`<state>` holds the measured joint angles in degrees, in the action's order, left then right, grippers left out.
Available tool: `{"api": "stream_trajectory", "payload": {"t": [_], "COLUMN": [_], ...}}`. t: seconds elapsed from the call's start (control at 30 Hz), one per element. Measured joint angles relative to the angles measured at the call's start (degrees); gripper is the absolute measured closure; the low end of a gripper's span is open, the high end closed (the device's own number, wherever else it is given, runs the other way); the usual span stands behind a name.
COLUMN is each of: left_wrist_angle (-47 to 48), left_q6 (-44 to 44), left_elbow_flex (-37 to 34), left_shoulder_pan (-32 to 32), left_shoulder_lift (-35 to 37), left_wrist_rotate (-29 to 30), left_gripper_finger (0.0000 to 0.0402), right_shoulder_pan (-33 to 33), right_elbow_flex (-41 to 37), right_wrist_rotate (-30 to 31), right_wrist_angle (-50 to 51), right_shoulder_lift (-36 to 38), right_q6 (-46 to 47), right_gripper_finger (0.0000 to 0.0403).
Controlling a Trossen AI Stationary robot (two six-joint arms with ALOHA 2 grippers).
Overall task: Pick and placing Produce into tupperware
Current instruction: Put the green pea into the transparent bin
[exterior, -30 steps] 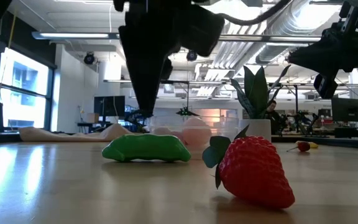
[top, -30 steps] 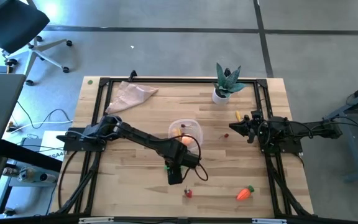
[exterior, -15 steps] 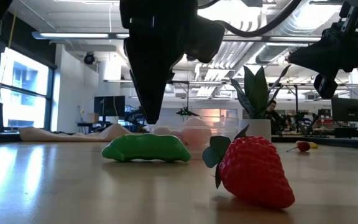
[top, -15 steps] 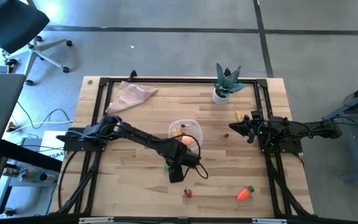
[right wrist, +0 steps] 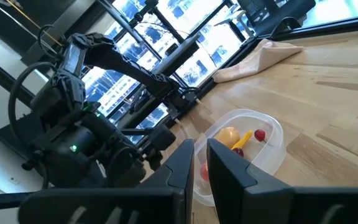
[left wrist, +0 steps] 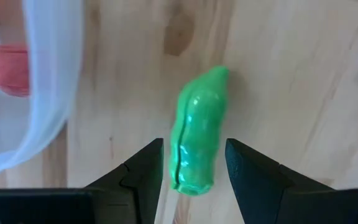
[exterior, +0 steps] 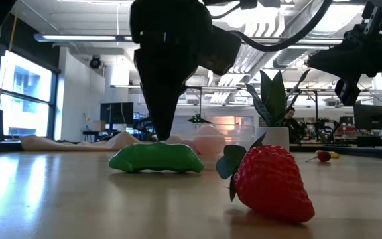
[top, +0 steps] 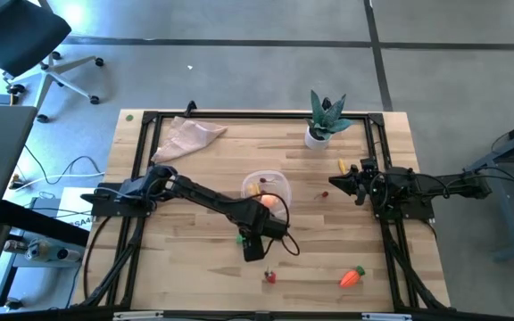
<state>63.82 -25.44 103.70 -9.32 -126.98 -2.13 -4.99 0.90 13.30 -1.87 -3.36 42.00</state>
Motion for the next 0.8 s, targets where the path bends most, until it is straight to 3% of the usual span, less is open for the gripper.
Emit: {"api": "stream_trajectory", "payload": {"t": [0.8], "left_wrist_angle": [-4.68], "left_q6": [1.06], "left_elbow_flex": [-5.22], "left_shoulder_pan": [-0.03], "left_shoulder_lift": [0.00], "left_wrist_rotate": [-2.50], "left_gripper_finger": [0.0238], "right_shoulder_pan": [0.00], "right_elbow_flex": [-0.01], "right_wrist_rotate": [0.00], "right_wrist_angle": [0.01], "right_shoulder_lift": [0.00], "right_q6": [0.00], "right_gripper_finger": [0.0366]}}
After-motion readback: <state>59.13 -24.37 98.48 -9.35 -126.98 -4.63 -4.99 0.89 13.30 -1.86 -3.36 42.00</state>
